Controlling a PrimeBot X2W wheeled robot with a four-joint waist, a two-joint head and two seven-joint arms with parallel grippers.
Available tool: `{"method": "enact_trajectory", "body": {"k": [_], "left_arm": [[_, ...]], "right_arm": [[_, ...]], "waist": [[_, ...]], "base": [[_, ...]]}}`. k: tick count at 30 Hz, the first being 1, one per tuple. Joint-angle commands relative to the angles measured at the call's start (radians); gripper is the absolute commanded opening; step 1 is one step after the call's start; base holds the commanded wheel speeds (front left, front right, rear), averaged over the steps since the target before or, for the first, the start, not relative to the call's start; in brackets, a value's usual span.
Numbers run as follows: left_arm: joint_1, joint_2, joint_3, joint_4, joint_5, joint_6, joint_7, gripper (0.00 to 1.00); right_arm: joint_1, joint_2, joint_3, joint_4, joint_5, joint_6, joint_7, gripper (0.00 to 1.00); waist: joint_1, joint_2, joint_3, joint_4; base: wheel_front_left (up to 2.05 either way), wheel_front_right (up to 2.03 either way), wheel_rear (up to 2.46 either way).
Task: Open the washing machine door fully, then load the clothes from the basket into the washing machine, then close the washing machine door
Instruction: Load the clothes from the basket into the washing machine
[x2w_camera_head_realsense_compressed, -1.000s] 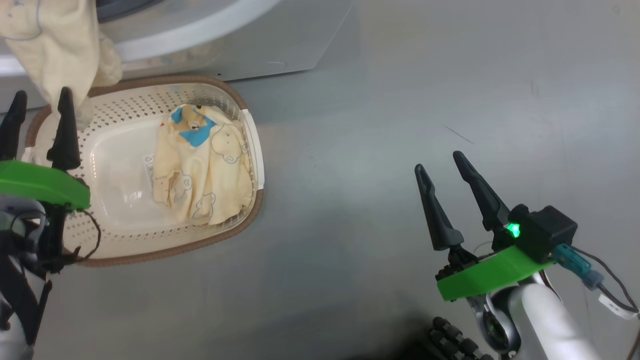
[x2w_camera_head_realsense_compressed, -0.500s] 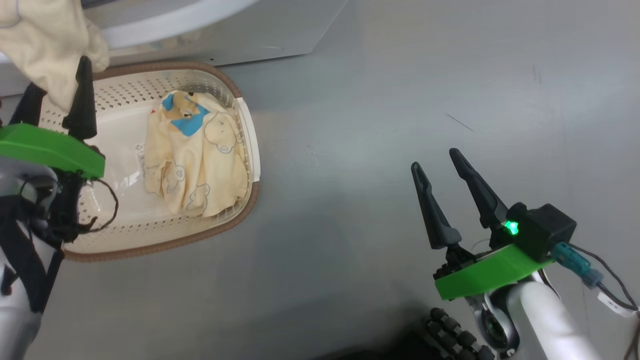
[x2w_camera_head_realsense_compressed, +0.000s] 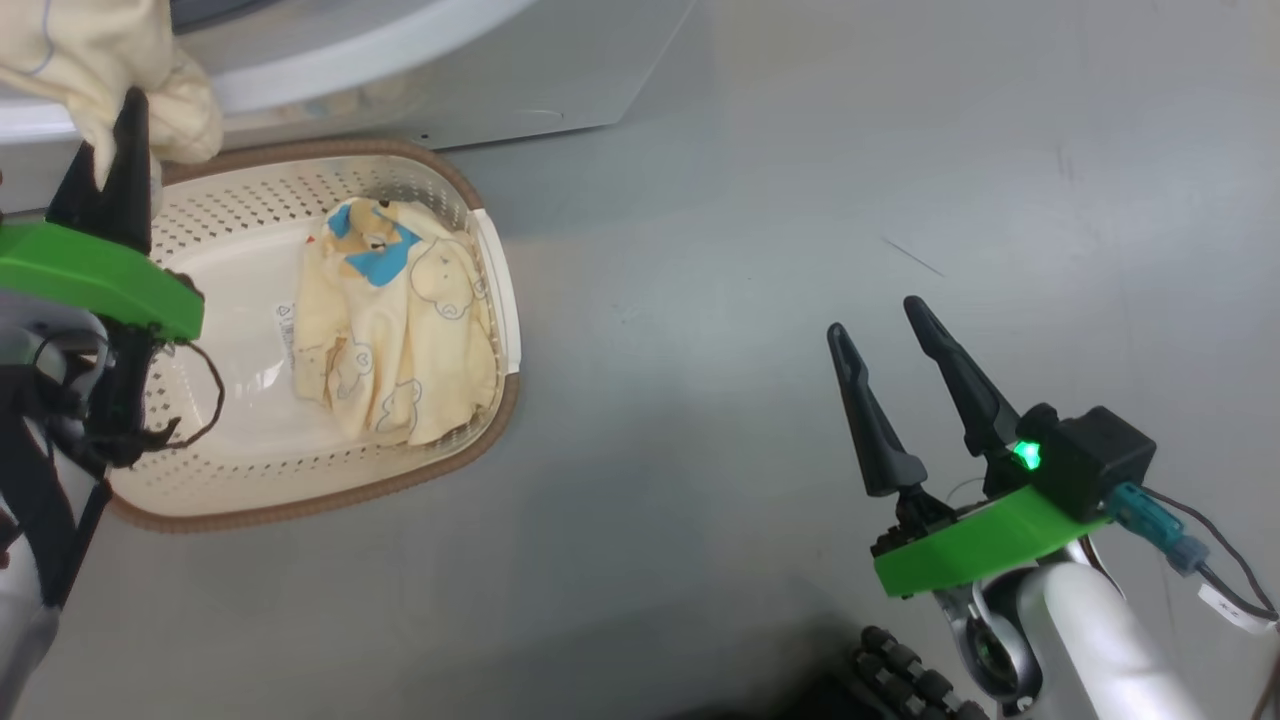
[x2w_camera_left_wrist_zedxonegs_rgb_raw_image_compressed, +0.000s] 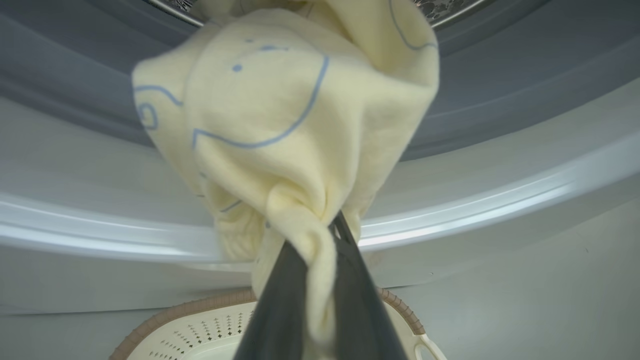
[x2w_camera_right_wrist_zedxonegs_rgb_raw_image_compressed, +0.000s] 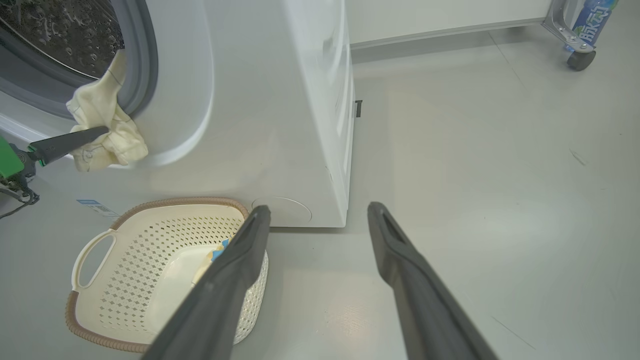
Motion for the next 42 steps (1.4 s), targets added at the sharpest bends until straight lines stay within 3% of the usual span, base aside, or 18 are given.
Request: {"method": "enact_trajectory", "body": {"k": [1, 9, 21, 33, 42], "left_arm": [[-0.034, 0.065, 0.02, -0.018, 0.015, 0.0, -0.013, 0.0], [-0.052, 0.097, 0.089, -0.071, 0.137, 0.001, -0.014, 0.0], [-0.157, 0.111, 0.072, -0.056, 0.198, 0.015, 0.044, 0.0], [-0.309, 0.159, 0.02, 0.009, 0.266, 0.016, 0.148, 0.0], [-0.417, 0.163, 0.013, 0.051, 0.282, 0.02, 0.189, 0.0]], "right_arm": [[0.01, -0.006, 0.01, -0.019, 0.004, 0.0, -0.01, 1.0], [0.014, -0.006, -0.001, -0.004, 0.014, 0.0, -0.01, 1.0], [0.009, -0.006, 0.032, 0.021, 0.038, 0.0, -0.01, 1.0], [0.027, -0.006, 0.059, 0.007, 0.057, 0.0, -0.01, 1.0], [0.034, -0.006, 0.083, -0.009, 0.075, 0.0, -0.01, 1.0]], "waist": [[0.0, 0.0, -0.013, 0.009], [0.0, 0.0, -0.064, 0.036], [0.0, 0.0, -0.108, 0.01], [0.0, 0.0, -0.066, -0.062], [0.0, 0.0, -0.014, -0.089]], "base": [[0.0, 0.0, 0.0], [0.0, 0.0, 0.0], [0.0, 0.0, 0.0], [0.0, 0.0, 0.0], [0.0, 0.0, 0.0]]}}
